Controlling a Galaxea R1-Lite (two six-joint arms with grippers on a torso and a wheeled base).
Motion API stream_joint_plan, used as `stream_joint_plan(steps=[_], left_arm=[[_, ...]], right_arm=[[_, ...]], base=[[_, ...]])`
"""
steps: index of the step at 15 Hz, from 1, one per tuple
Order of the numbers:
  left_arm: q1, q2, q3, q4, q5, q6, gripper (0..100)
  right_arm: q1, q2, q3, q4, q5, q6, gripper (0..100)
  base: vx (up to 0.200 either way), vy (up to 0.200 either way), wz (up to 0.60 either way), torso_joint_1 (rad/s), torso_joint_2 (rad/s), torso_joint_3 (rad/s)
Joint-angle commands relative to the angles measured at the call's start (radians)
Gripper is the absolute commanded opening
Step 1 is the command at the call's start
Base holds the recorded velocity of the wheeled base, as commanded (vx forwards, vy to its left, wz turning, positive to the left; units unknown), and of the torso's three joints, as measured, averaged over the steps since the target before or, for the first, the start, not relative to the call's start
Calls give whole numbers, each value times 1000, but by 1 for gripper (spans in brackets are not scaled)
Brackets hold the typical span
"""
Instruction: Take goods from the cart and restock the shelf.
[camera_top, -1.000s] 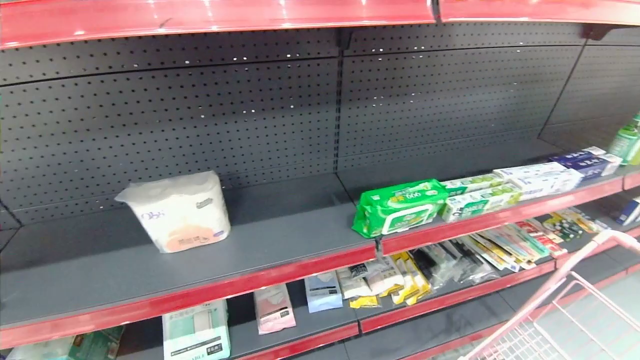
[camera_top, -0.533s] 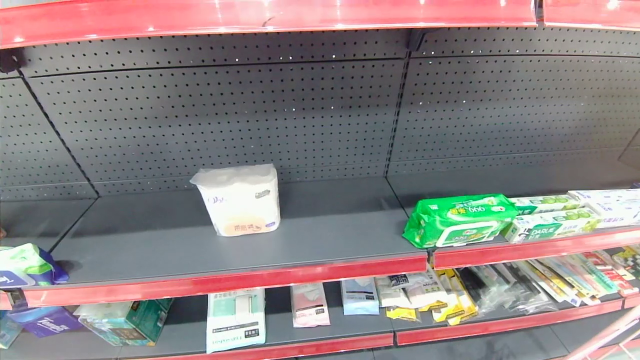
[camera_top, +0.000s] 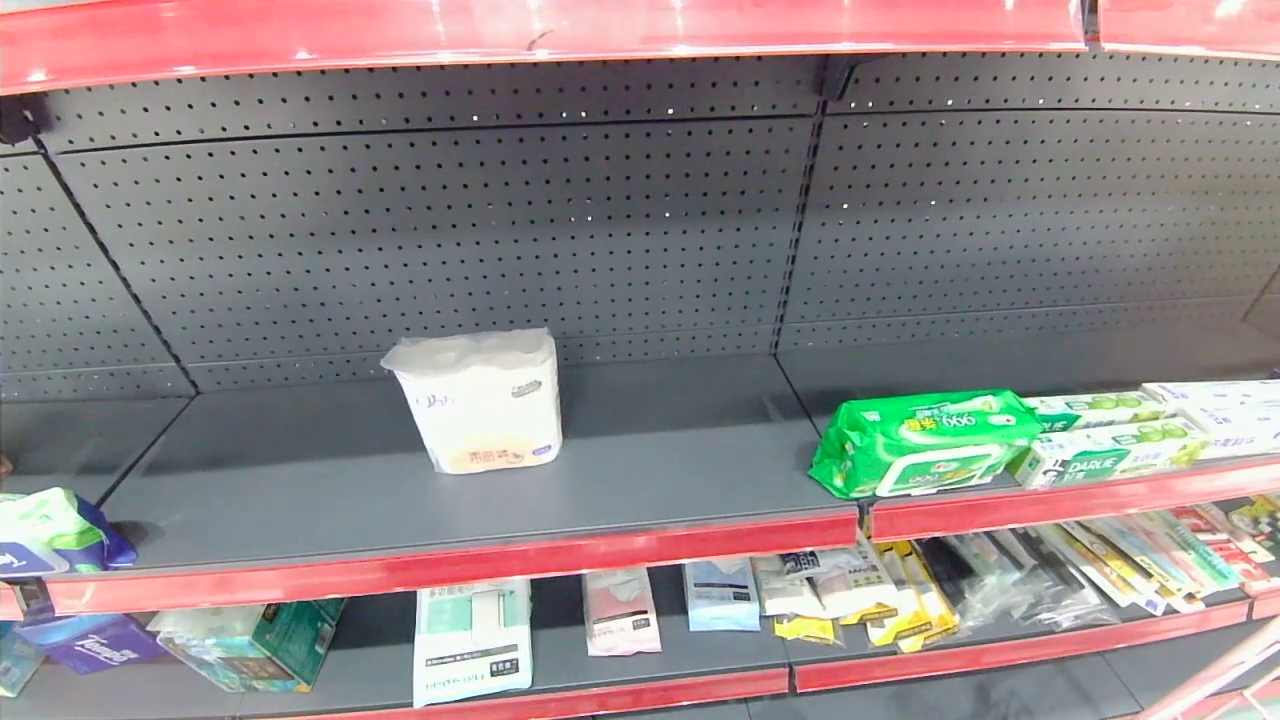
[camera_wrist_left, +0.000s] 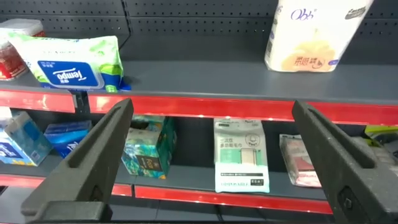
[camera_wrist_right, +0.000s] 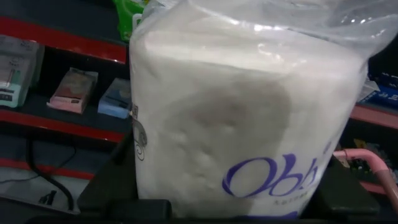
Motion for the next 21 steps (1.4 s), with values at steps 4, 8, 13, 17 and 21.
stream_joint_plan(steps=[4,8,13,17,21], left_arm=[[1,1,0,1,1,0,100],[1,1,0,1,1,0,100],[-6,1,0,0,-2,9,100],[-24,160,-187,0,-50,-40,100],[-19,538,-336,-65,-41,-97,100]], right_arm=[[0,-9,0,-3,0,-1,0],[0,-10,0,-18,0,-1,0],[-1,-32,0,-52,-6,-2,0],[43,-35,-3,-61,-17,-6,0],[125,64,-2,-139,-21,-4,0]], base=[[200,0,0,-8,1,2],[0,0,0,0,0,0],[0,0,0,0,0,0],[0,0,0,0,0,0],[0,0,0,0,0,0]])
